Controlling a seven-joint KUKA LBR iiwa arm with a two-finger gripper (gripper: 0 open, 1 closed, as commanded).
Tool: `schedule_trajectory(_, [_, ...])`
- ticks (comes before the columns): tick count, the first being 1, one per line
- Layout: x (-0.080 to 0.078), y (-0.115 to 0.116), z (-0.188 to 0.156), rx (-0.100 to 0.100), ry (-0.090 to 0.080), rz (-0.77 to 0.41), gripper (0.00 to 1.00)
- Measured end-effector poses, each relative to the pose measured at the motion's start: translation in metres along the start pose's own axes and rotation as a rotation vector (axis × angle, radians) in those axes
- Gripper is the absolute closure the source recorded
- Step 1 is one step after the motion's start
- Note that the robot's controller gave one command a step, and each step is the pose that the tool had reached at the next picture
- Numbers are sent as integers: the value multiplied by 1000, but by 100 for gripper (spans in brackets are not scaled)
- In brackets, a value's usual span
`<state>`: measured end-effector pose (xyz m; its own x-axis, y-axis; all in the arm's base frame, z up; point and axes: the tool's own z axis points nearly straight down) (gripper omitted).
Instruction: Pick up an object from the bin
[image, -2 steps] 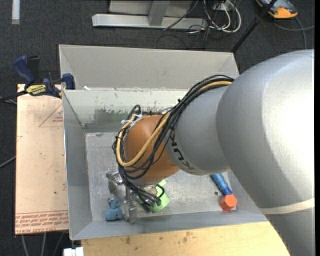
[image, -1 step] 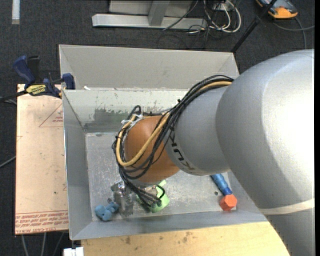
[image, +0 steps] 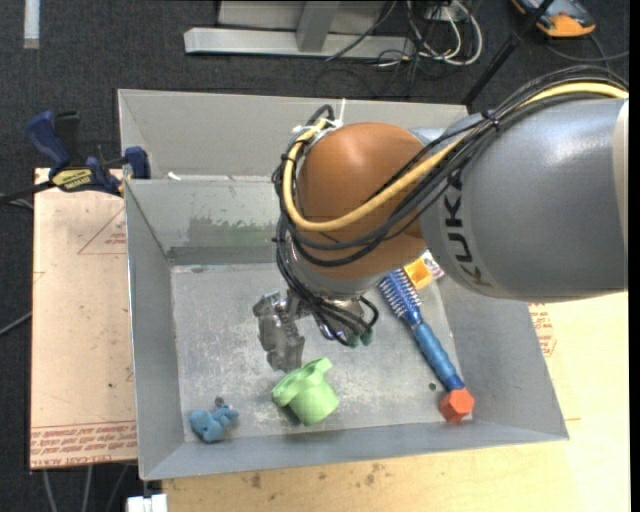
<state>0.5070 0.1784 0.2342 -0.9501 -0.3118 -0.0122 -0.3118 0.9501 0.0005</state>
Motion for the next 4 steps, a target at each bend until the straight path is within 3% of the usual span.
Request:
schedule_trajectory(1, [21, 14, 46, 1, 15, 204, 100])
schedule_trajectory(2, [21, 14, 45, 1, 12, 206, 0])
schedule_trajectory(3, [-16, 59, 168, 1, 18, 218, 0])
schedule_trajectory(4, [-18, 58, 164, 0, 11, 222, 100])
